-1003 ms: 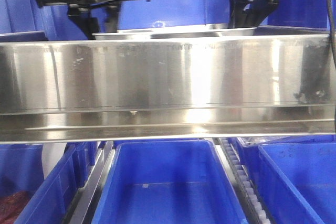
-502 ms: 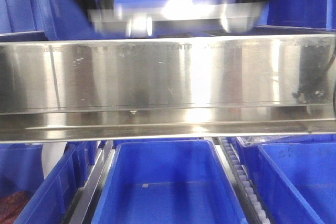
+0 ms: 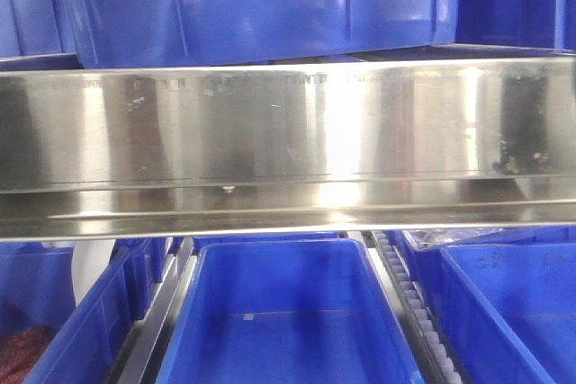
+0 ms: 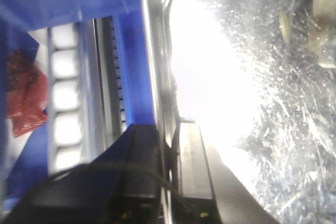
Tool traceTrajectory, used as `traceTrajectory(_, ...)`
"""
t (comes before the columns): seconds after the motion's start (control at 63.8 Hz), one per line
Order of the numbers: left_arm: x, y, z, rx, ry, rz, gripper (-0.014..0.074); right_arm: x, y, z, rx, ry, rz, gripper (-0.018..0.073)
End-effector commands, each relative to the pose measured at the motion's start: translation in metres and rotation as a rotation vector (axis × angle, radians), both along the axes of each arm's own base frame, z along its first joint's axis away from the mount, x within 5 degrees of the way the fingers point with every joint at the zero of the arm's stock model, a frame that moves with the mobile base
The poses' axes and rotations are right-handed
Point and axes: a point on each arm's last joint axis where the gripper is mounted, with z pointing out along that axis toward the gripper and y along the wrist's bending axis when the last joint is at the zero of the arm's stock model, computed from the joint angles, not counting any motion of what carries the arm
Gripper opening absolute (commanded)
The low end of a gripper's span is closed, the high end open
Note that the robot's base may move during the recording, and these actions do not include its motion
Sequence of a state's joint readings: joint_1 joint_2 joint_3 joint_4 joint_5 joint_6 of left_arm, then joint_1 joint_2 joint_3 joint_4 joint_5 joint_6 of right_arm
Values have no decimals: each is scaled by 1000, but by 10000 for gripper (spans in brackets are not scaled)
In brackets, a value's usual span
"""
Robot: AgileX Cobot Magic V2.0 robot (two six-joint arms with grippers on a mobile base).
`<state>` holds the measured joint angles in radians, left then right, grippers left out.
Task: Stack silver trays without gaps
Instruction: 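Hold the tray in both grippers and back away from the shelf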
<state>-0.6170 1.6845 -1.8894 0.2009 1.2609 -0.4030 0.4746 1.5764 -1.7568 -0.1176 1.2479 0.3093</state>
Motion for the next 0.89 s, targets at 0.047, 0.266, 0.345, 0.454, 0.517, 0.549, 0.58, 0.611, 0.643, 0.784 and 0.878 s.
traceTrajectory(0.047,-35,16,14,31,1,-34,-41,-30,-5,20,18,-82,27,56)
traceTrajectory(0.266,-59,28,-1,47,62,-45,-41,-50,-6,8,1,-10,32,56)
traceTrajectory(0.345,-66,30,-4,33,86,-53,-41,-52,-4,5,-11,11,41,56)
traceTrajectory(0.454,-71,30,-6,11,107,-62,-41,-54,-2,5,9,16,50,56)
traceTrajectory(0.517,-72,29,-6,-6,120,-69,-41,-55,-1,5,18,25,53,56)
traceTrajectory(0.549,-72,28,-6,-10,123,-70,-41,-55,-1,5,20,31,54,56)
traceTrajectory(0.58,-72,28,-6,-11,124,-71,-41,-56,-1,4,22,37,55,56)
traceTrajectory(0.611,-72,28,-6,-11,124,-71,-41,-56,0,4,24,41,55,56)
traceTrajectory(0.643,-72,29,-6,-9,122,-70,-41,-56,-1,4,22,43,55,56)
traceTrajectory(0.784,-71,30,-6,2,114,-65,-41,-56,-1,4,23,41,55,56)
traceTrajectory(0.878,-71,30,-6,2,114,-65,-41,-56,-1,4,22,43,55,56)
